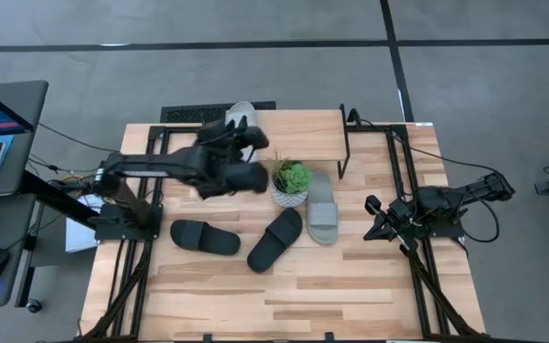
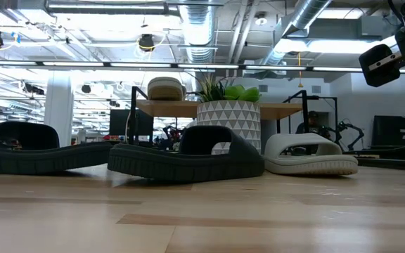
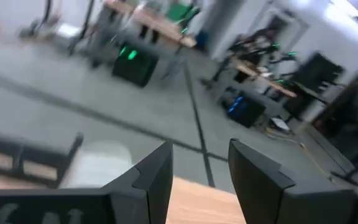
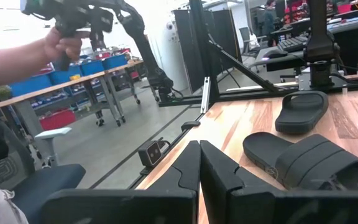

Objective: Pick and place slides into the shelf
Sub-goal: Put the gray slide on the shelf

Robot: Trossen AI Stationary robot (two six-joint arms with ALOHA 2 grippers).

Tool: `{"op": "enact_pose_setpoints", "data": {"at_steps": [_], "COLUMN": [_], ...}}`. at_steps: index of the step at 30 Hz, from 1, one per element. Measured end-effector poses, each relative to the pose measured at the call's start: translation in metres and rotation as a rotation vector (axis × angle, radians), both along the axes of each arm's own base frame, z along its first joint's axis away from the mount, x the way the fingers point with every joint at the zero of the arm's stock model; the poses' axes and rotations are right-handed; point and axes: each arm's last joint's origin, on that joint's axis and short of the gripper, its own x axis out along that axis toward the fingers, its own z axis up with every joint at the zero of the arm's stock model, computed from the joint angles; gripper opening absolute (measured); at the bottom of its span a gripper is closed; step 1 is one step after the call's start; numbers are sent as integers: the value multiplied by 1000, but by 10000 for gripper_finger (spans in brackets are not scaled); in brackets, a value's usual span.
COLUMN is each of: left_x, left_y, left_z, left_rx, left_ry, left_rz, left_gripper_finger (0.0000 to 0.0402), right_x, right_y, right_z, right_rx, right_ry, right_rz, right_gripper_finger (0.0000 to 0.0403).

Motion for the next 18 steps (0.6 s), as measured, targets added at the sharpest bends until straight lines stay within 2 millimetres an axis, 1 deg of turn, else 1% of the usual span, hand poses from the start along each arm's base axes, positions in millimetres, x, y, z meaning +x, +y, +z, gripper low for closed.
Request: {"op": "enact_pose_setpoints", "data": {"at_steps": [4,8,13,18], "left_x": [-20,-38,-52,-63], "left_y": [-30,-56,-85,-111], "left_z": [17,28,32,29], "left_rx": [105,166,221,264], "left_ry": [170,361,534,678], "left_rz": [-93,-219,-383,-545], "left_gripper_finger": [142,142,142,142], "right_x": [0,0,0,0], "right_y": [0,0,0,0], "right_z": [0,0,0,0], "right_rx": [0,0,0,0], "right_ry": [0,0,0,0], "right_rz": [0,0,0,0], "right_gripper_finger": [0,0,0,0]}}
